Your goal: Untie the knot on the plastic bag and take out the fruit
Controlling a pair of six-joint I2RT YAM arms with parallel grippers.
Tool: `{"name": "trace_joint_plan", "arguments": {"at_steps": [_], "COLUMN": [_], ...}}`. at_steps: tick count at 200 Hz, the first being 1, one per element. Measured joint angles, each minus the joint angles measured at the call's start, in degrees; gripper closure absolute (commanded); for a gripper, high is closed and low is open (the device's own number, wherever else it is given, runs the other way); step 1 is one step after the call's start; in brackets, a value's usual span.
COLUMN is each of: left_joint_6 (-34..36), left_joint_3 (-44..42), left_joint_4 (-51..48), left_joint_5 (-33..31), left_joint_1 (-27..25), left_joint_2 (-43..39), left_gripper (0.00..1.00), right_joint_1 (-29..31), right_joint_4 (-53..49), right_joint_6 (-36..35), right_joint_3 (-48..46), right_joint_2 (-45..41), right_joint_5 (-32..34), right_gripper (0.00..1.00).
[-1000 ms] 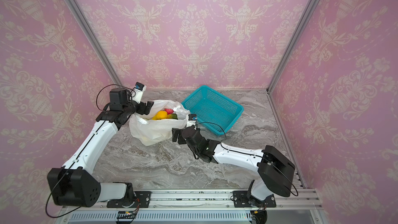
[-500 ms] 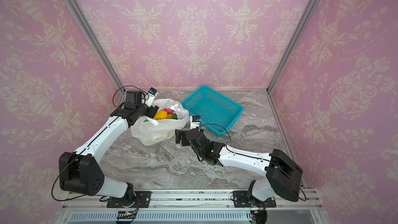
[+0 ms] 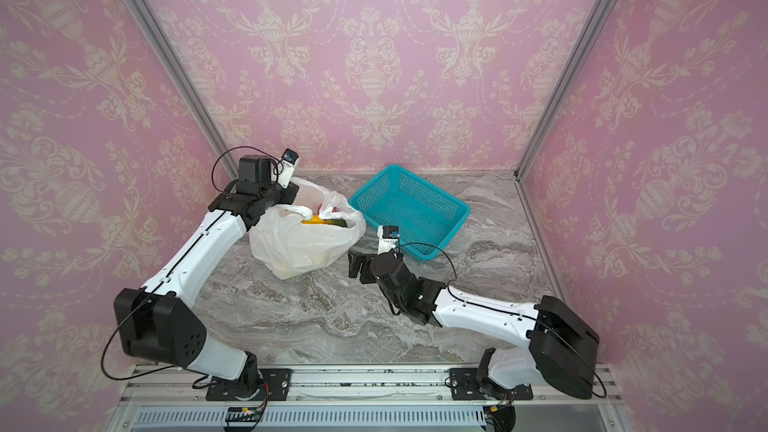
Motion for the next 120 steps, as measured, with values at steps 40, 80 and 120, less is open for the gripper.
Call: {"name": "trace_joint_plan", "arguments": {"at_steps": [40, 80, 120], "left_joint_6": [0.9, 1.6, 0.5], "left_joint_3": [16.6, 22.2, 5.7], "left_joint_4": [-4.8, -7.2, -4.9], "left_joint_5": [-3.4, -8.9, -12.7], "left_joint_1": [-0.2, -3.9, -14.1], "left_joint_2": [4.5, 4.4, -3.3], "left_gripper": [1.0, 1.0, 1.0], "right_joint_1": [-0.1, -0.7, -0.7], "right_joint_4": [0.2, 0.3, 0.6], "right_joint_6": [0.0, 0.0, -0.1], "right_joint_3": [0.0, 0.0, 0.0], "right_joint_2": [0.0, 1.3, 2.8], "right_joint_5": [0.3, 0.2, -0.9], "right_gripper": [0.0, 0.0, 0.0]}}
